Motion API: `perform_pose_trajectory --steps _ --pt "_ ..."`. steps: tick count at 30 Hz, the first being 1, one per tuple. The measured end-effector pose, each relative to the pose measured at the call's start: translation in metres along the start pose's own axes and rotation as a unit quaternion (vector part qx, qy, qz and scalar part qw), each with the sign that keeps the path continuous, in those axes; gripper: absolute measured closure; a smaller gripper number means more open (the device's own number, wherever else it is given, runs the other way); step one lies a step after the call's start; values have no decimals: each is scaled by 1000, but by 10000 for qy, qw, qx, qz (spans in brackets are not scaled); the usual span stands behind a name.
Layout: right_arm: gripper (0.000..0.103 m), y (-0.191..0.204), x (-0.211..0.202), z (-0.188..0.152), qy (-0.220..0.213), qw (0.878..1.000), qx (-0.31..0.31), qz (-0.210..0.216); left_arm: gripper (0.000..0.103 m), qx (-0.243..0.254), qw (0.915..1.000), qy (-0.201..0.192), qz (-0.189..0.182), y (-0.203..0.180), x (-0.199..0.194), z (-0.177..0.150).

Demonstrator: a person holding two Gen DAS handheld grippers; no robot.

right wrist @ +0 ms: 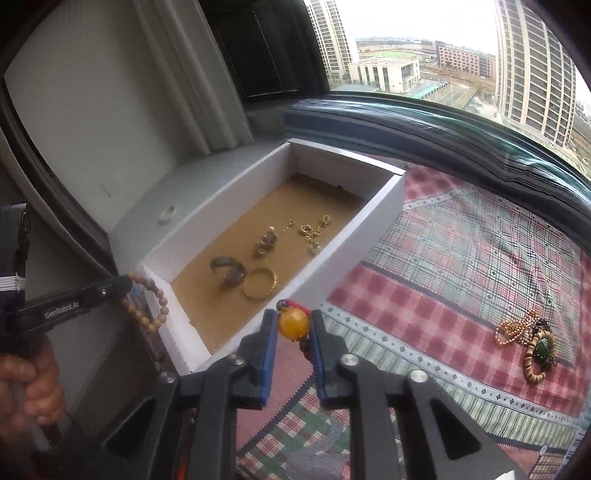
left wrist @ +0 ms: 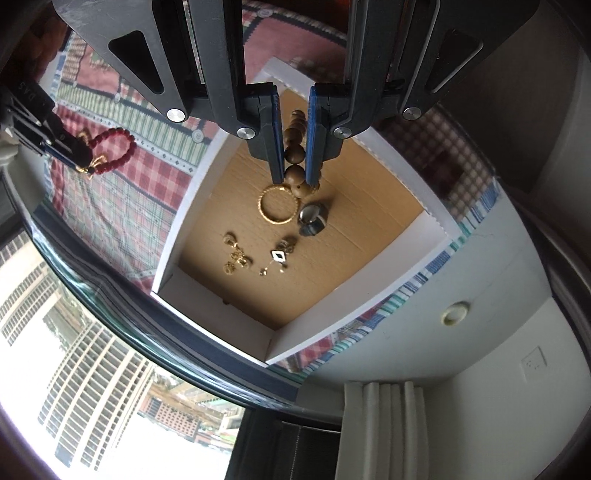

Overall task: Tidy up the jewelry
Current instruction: 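Carry both bracelets into the white box and open both tools, then withdraw both tools from the box toward the remaining jewelry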

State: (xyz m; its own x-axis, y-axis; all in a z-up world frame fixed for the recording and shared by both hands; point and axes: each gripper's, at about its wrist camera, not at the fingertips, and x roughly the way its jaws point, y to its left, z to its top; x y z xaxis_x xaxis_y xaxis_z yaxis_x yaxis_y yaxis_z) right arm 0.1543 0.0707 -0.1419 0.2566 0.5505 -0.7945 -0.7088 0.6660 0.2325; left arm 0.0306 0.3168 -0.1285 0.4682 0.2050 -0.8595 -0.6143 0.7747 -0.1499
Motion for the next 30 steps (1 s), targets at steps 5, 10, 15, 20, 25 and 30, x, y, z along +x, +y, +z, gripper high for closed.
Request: perform_pose_trajectory --steps 5,10,15,20,25,30 --pt "85 38 32 14 106 9992 -227 317 94 -30 9998 66 165 27 23 14" --pt "85 69 68 24 325 9979 -252 504 94 56 9994 314 155 38 46 20" --pt "85 87 106 26 670 9957 -143 616 94 93 9983 570 100 49 68 20" --pt "85 99 141 23 944 9934 -112 639 93 90 9972 735 116 57 87 17" --pt "80 107 157 21 1055 9918 -24 716 67 -93 9959 894 35 67 101 16" --pt "63 105 137 22 770 9951 23 626 50 -189 9975 675 103 73 86 12"
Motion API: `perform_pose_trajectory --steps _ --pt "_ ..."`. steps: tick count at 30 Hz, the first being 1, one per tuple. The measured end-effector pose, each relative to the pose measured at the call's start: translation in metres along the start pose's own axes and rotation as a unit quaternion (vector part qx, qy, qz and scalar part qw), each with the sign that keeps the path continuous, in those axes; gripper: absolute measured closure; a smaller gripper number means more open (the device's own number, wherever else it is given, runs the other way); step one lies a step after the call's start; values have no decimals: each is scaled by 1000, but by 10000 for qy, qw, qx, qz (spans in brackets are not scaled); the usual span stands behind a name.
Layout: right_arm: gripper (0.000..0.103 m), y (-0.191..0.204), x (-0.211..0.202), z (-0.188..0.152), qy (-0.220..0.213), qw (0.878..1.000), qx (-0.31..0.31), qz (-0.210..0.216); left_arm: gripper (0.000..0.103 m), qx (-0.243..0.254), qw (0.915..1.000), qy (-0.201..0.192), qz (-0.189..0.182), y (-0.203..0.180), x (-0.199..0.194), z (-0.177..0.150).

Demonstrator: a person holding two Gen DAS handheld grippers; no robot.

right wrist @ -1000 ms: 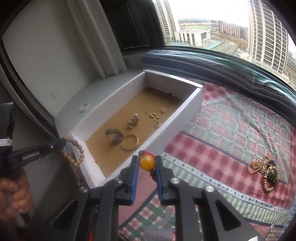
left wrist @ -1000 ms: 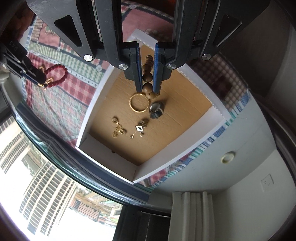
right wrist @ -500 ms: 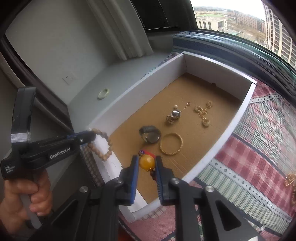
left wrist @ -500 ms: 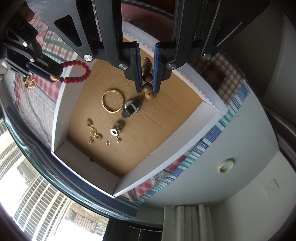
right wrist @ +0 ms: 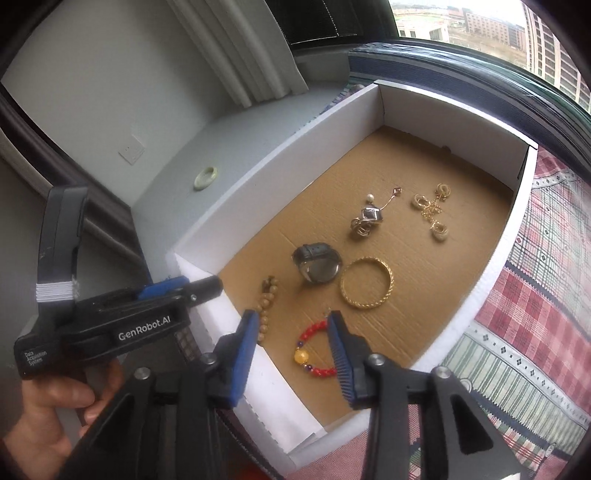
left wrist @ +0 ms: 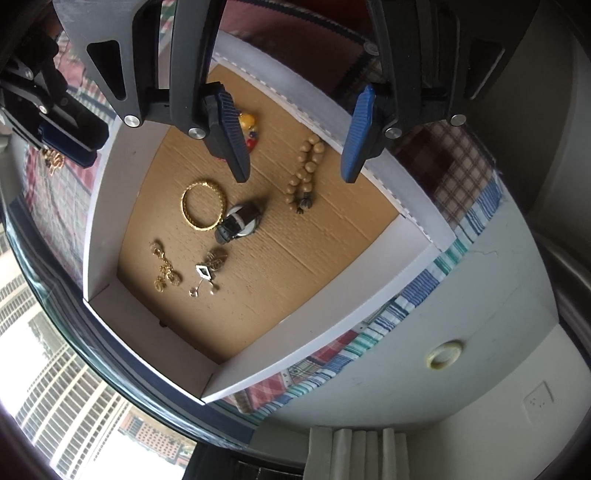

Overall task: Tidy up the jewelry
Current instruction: 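Withdraw both tools from the box toward the remaining jewelry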

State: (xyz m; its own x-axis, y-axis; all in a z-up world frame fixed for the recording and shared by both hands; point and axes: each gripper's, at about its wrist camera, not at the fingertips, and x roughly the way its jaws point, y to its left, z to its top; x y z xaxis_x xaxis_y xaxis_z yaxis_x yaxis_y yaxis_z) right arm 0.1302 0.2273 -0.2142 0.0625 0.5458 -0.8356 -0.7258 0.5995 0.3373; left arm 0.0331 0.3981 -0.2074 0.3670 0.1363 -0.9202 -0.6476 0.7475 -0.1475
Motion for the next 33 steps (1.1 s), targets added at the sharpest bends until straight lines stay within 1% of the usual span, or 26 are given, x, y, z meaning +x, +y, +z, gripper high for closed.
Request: perform_pose_trajectory --steps 2,4,8,11,13,17,20,22,24,26,28,30,32,33 --pt "63 -3 -12 -2 -118 9999 -29 -83 50 -18 10000 -54 -15 -2 -9 -5" --pt "63 -9 -26 -7 -211 9996 -53 -197 46 24 10000 -76 -45 -9 -19 -12" --pt "63 -26 -60 -24 -376 9980 -69 -501 42 212 9996 -110 -166 -39 -42 -30" --pt "63 -44 -96 -45 -522 9957 39 -770 40 410 9986 -94 -305 -75 -60 -47" --pt "63 -59 -122 -62 -615 9936 192 -930 39 599 9976 -94 -332 -104 -71 -60" --pt "63 -97 -176 -103 -775 9878 571 -1228 36 997 9940 -35 -453 -161 -88 -96" --pt "63 -125 -211 -132 -852 9816 765 -1528 35 1209 9903 137 -670 -200 -88 -120" --pt "63 -143 -229 -149 -847 9766 858 -1781 35 1370 9864 293 -859 -224 -82 -131" --pt "63 -160 -242 -164 -802 9713 980 -2013 35 1589 9805 379 -1096 -245 -77 -136" --pt "63 -173 -247 -175 -737 9652 1109 -2251 35 1960 9712 431 -1287 -268 -74 -140" --pt "63 -185 -253 -185 -693 9574 1316 -2477 35 2425 9578 415 -1487 -288 -77 -142" --pt "63 -193 -259 -193 -751 9466 1613 -2688 35 2912 9434 368 -1542 -308 -81 -146" --pt "63 -202 -265 -202 -817 9361 1983 -2788 35 3218 9318 384 -1636 -325 -86 -149" --pt "63 -207 -267 -206 -846 9311 2178 -2801 35 3307 9275 372 -1704 -332 -88 -150"
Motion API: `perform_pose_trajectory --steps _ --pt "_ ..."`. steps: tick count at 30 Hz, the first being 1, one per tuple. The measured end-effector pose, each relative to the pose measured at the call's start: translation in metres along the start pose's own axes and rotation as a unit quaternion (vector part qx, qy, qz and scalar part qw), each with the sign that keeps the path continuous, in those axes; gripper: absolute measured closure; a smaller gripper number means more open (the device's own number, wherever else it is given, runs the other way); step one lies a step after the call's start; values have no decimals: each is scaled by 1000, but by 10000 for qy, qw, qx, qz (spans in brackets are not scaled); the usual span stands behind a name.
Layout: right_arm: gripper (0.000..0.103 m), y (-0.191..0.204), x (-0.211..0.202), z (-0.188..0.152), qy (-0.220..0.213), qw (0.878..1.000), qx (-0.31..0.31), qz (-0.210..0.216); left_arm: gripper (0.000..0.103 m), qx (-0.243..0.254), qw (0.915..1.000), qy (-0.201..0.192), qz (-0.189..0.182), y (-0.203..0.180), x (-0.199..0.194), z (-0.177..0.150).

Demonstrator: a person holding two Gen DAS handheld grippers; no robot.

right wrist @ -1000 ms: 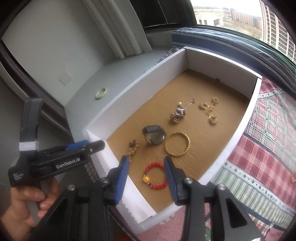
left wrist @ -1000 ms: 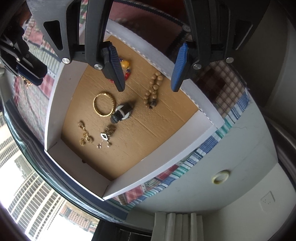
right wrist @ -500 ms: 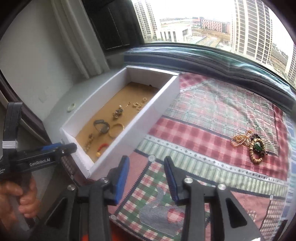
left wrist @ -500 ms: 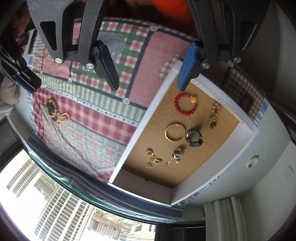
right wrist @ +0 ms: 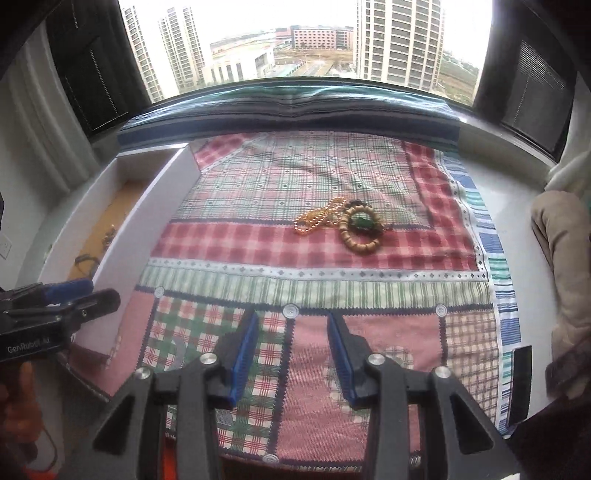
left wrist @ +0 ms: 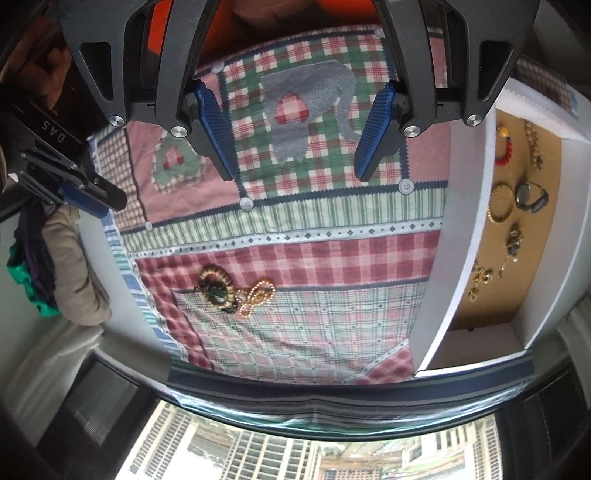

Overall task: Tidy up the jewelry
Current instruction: 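Withdraw both tools from the box toward the remaining jewelry, then grasp the green pendant with the right tool and pull it free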

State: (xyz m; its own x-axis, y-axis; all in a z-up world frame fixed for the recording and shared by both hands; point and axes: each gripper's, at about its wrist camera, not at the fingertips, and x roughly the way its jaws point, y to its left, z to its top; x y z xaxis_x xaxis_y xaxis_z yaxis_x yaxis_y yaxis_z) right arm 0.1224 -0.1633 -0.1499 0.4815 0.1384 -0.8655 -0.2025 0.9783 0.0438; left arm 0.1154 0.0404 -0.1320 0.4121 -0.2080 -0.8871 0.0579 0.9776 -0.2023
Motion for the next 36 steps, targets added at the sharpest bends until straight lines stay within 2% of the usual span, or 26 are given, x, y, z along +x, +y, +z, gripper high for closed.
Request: perform_pose_trajectory --steps 4,8,11,14,19,22,27,30,33,36 --pt "63 -26 -1 -5 -78 9985 549 -24 35 285 9994 -77 206 -27 14 8" --pt "63 -55 20 -6 3 9985 490 234 35 -239 9990 120 366 -37 43 11" --pt "63 -77 33 -1 40 9993 285 222 35 -687 9969 276 248 -37 68 10" --pt "64 -98 42 4 -73 9999 151 7 35 -594 9966 494 271 -43 98 14" --pt "64 -127 65 12 -32 9985 539 -33 35 -352 9972 588 284 -48 127 33" --pt "63 -134 93 24 5 9976 668 188 35 -286 9975 523 367 -46 135 44" --pt "63 -143 157 53 98 9961 763 443 35 -474 9966 530 414 -36 153 48" --pt "63 -155 196 66 177 9904 1178 707 35 -594 9951 662 443 -30 165 42" --pt "63 -159 223 76 228 9896 1261 659 35 -617 9936 820 473 -27 175 34" --pt "63 -153 238 86 223 9929 1024 567 35 -565 9927 931 513 -26 180 28"
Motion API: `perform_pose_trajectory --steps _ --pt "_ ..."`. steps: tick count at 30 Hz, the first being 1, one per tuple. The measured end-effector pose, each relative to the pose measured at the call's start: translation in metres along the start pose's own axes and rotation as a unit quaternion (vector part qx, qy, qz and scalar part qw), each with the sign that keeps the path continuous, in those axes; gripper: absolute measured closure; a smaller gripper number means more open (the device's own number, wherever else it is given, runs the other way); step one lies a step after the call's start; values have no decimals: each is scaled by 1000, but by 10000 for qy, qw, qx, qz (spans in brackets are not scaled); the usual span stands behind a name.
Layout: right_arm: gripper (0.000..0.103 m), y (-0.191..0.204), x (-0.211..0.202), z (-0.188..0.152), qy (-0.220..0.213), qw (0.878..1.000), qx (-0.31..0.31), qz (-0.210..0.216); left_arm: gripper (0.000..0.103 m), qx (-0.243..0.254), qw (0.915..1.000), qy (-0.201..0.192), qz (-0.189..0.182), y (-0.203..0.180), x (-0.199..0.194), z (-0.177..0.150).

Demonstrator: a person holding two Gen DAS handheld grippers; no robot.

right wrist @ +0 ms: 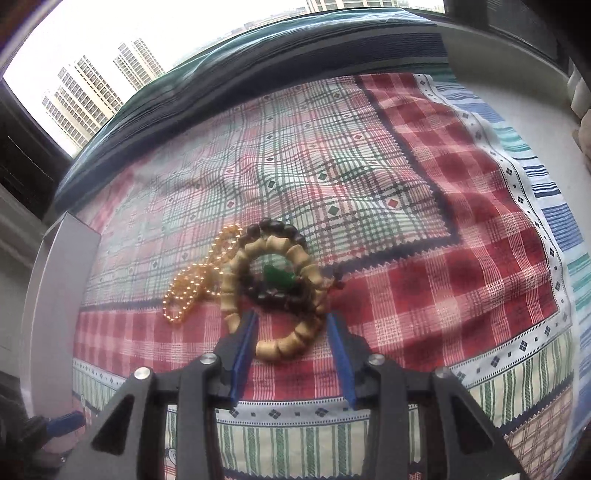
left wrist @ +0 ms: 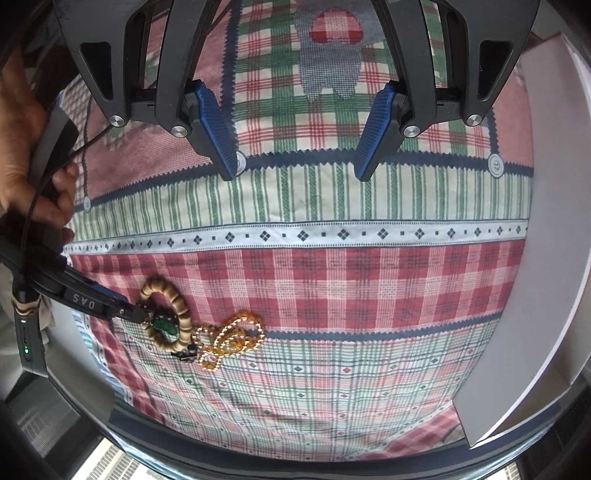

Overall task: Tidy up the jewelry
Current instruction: 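Grasp the green pendant with the right tool and pull it free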

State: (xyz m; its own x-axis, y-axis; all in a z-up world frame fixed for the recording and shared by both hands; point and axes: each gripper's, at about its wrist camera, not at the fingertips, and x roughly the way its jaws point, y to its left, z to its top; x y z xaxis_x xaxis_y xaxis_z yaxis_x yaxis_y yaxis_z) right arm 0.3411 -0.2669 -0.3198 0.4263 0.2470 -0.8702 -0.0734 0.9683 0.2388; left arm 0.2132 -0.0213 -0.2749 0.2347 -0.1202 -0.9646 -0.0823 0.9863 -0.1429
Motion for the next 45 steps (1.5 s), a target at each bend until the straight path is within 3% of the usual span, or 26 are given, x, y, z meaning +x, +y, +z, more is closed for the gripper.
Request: perform_pose_trajectory --steps 4,6,11,20,22,23,24,28,30,31,34,38,45 --pt "65 4 17 8 23 9993 -168 -328 35 31 10000 47 30 1 2 -2" --pt "88 5 18 10 -15 9985 -242 -487 35 33 10000 28 47 2 2 -1" --pt "103 9 10 11 -36 9978 -434 -505 35 -7 9999 76 71 4 5 0" --pt "101 11 -37 1 -191 9988 -388 -235 35 47 9999 52 126 4 7 4" --pt "91 6 -26 4 -22 9992 -313 -232 35 65 9999 33 146 2 7 3" --pt "72 3 -18 6 51 9994 -251 -224 35 60 9999 17 142 0 7 3" --pt "64 0 -10 8 66 9996 -188 -179 35 50 9999 14 140 0 7 2" --pt "66 -1 20 14 277 9993 -206 -136 35 -39 9998 134 104 -1 13 -4" --pt "80 -3 31 16 380 9988 -187 -247 35 -78 9998 194 65 -1 15 -6" --pt "80 -4 29 16 327 9989 -174 -286 35 -66 9998 196 57 -2 14 -8" --pt "87 0 14 16 127 9990 -266 -331 35 40 9998 182 72 -4 11 -10" --pt "90 7 -4 12 -4 9986 -407 -325 35 136 9997 158 88 -3 8 -9" --pt "90 14 -50 -7 -130 9990 -436 41 35 99 9998 47 158 1 5 0"
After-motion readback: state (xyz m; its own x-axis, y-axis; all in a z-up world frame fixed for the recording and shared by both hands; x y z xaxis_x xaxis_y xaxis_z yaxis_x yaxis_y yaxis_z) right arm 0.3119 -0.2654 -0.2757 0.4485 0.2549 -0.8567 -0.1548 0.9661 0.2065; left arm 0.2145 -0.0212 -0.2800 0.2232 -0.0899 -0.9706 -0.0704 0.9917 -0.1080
